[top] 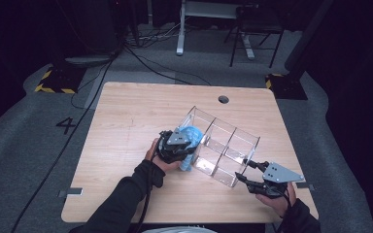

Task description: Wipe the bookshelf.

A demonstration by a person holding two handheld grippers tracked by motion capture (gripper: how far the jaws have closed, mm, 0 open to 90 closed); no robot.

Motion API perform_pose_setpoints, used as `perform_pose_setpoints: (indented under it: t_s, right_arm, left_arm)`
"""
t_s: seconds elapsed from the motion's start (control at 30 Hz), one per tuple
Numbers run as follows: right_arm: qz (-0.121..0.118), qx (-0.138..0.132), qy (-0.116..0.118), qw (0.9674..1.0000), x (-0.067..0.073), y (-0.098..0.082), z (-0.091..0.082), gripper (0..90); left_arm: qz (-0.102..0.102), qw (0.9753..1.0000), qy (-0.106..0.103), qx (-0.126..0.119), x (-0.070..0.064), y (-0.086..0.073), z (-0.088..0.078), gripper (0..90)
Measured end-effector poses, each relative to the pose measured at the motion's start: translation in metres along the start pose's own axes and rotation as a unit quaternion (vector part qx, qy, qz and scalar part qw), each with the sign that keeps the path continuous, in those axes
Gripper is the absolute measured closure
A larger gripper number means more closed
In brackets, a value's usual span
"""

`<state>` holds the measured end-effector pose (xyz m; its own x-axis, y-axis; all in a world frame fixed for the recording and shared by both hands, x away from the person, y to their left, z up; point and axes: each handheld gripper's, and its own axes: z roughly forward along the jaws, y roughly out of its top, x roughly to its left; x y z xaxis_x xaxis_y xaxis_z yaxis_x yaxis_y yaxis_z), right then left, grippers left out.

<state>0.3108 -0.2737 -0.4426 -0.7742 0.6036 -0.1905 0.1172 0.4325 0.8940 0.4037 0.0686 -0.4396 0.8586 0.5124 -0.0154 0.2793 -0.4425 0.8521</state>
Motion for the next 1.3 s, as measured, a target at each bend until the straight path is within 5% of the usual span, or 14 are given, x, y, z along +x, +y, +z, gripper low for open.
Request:
perform_pose_setpoints:
  t_s: [0.1,0.2,0.37,0.47,0.57,0.87,1.0,1.07,1.13,1.3]
  right_arm:
    - [0.000,0.000,-0.001,1.0000,0.000,0.000,0.000,45.1]
    - [0.000,0.000,-0.002,1.0000,0.001,0.000,0.000,45.0]
    - [-0.001,0.000,-0.002,1.0000,0.000,0.000,0.000,45.0]
    - [-0.002,0.000,-0.003,1.0000,0.002,0.000,0.001,44.6]
    - [-0.002,0.000,-0.002,1.0000,0.002,0.000,0.001,44.6]
    - [-0.002,0.000,-0.003,1.0000,0.002,0.000,0.002,44.6]
    - [-0.003,0.002,-0.004,1.0000,0.003,0.000,0.001,44.6]
    - [-0.004,0.002,-0.003,1.0000,0.003,0.000,0.001,44.6]
    - [-0.005,0.002,-0.001,1.0000,0.003,0.000,0.001,44.5]
    - [-0.006,0.002,0.001,1.0000,0.002,0.000,0.001,44.5]
  left_arm:
    - [0.002,0.9989,-0.003,-0.047,-0.003,0.009,-0.017,75.5]
    - [0.018,0.9991,0.011,-0.038,-0.005,0.010,-0.016,75.4]
    - [-0.007,0.9993,0.026,-0.027,0.005,0.003,-0.005,75.5]
    - [0.034,0.9978,0.053,0.019,0.001,-0.003,0.011,75.5]
    - [0.051,0.9956,0.057,0.055,-0.004,-0.012,0.029,75.5]
    - [0.031,0.9967,0.032,0.068,0.002,-0.024,0.044,76.0]
    - [0.033,0.9947,0.012,0.097,0.005,-0.019,0.040,76.1]
    - [0.050,0.9929,0.019,0.106,0.002,-0.015,0.036,75.7]
    - [0.051,0.9942,0.025,0.091,0.000,-0.013,0.030,75.4]
    - [0.040,0.9990,0.020,0.008,0.001,0.001,0.008,75.1]
